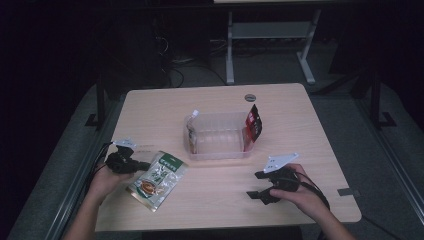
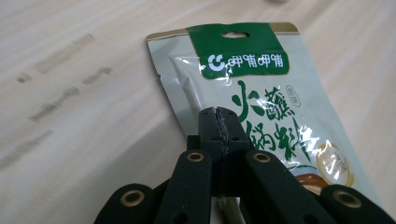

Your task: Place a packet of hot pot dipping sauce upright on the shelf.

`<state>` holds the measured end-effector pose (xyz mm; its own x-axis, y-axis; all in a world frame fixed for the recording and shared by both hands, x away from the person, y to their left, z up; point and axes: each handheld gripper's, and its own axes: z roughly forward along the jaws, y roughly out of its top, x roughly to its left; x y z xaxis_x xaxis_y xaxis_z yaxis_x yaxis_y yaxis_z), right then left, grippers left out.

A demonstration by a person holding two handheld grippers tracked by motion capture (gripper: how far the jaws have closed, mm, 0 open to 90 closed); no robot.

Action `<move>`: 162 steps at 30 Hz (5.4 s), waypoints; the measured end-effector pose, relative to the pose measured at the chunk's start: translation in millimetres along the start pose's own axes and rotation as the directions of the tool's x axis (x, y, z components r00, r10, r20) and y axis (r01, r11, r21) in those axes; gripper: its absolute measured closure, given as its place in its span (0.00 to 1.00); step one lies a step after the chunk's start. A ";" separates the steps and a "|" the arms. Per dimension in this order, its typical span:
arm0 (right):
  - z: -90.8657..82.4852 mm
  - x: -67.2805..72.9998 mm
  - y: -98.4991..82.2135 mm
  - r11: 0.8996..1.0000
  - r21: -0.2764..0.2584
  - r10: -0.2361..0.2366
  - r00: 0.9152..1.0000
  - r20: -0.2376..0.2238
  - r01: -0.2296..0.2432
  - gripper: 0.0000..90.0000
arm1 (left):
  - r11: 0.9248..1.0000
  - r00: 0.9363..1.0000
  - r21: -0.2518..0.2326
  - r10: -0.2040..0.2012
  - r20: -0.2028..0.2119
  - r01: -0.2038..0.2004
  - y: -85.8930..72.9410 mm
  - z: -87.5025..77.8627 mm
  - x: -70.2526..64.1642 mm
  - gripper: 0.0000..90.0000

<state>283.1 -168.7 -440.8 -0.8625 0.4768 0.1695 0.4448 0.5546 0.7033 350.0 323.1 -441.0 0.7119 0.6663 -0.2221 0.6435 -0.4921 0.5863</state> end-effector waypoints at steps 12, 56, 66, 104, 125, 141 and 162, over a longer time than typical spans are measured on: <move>0.9 -0.7 0.5 1.000 0.001 -0.005 1.000 -0.003 0.005 0.26 | 0.998 0.995 0.005 0.069 0.077 -0.070 17.8 21.6 -27.6 1.00; -1.2 -1.7 -0.5 1.000 -0.001 0.005 1.000 0.010 -0.005 0.26 | 0.998 0.997 0.025 0.060 0.049 -0.061 -21.8 16.7 -79.4 1.00; -1.0 -2.0 -0.4 1.000 0.003 0.012 1.000 0.012 -0.012 0.26 | 0.998 0.995 0.000 0.058 0.084 -0.058 -2.1 45.5 -101.3 1.00; -2.2 -2.9 -2.3 0.999 0.004 0.034 0.999 0.002 -0.034 0.24 | 0.936 0.923 0.045 0.335 0.192 -0.349 46.9 87.8 -121.9 0.76; -0.8 -6.8 8.2 0.998 -0.033 0.058 0.997 -0.047 -0.060 0.25 | 0.944 0.935 -0.139 0.319 0.158 -0.299 54.8 58.6 -129.4 1.00; 7.4 -11.9 44.0 0.992 -0.103 0.051 0.985 -0.163 -0.069 0.25 | 0.903 0.935 -0.316 0.338 0.111 -0.289 66.5 22.2 -134.0 1.00; 23.8 -17.6 70.8 0.985 -0.133 0.060 0.941 -0.334 -0.110 0.67 | 0.884 0.915 -0.339 0.383 0.128 -0.322 67.6 23.7 -146.3 1.00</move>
<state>335.5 -121.6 -410.4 -0.8651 0.2543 0.4323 0.5012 0.4033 0.7656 296.0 179.1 -387.4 0.9336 0.3495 -0.0784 0.2439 -0.4599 0.8538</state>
